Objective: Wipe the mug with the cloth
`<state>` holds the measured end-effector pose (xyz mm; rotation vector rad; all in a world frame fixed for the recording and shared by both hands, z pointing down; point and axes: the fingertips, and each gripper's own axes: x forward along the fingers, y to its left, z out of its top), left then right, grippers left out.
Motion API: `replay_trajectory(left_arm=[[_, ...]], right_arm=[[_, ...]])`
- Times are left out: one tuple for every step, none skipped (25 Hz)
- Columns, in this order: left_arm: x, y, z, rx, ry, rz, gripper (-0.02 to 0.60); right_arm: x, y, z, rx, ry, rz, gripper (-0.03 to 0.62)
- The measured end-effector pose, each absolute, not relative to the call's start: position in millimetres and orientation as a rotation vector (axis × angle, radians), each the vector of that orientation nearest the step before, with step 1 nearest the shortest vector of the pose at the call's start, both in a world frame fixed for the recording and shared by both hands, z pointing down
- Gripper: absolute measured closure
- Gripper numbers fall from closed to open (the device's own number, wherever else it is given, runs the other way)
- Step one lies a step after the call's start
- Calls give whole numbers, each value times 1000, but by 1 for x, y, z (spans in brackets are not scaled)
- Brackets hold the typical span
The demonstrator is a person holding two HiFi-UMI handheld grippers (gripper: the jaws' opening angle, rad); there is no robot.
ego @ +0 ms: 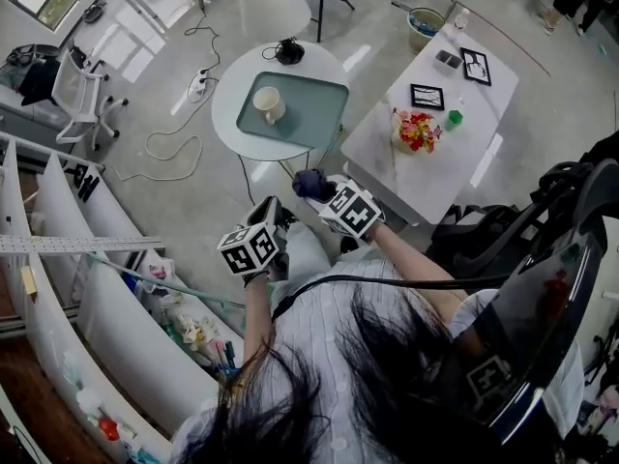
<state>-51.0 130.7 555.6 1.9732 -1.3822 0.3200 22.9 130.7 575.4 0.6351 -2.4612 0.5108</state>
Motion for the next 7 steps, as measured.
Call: replay_trajectory(left_arm=[[-53,131,556,1969,-1384,317,532],[-54,131,556,1965,-1385,314,532],[-56,132,557,1959,-1388,312,532],[-59,133,557,1954,-1392,312,532],[-62,134,557,1949,-1398,312,532],[-65,134,557,1944,-1403,312,532],[-68,135,557,1940,-1408,313,532]], right_arm=[[21,130,575,631,-2460,510,500],[20,130,576,626,-2460,510,500],[18,131,577,618,-2459,511,500],[15,131,578,609,-2458,510,500],[12,132,578,599,-2458,509,500],[9,132,579,590,-2458,508,500],[6,133,579,581,-2459,506,500]])
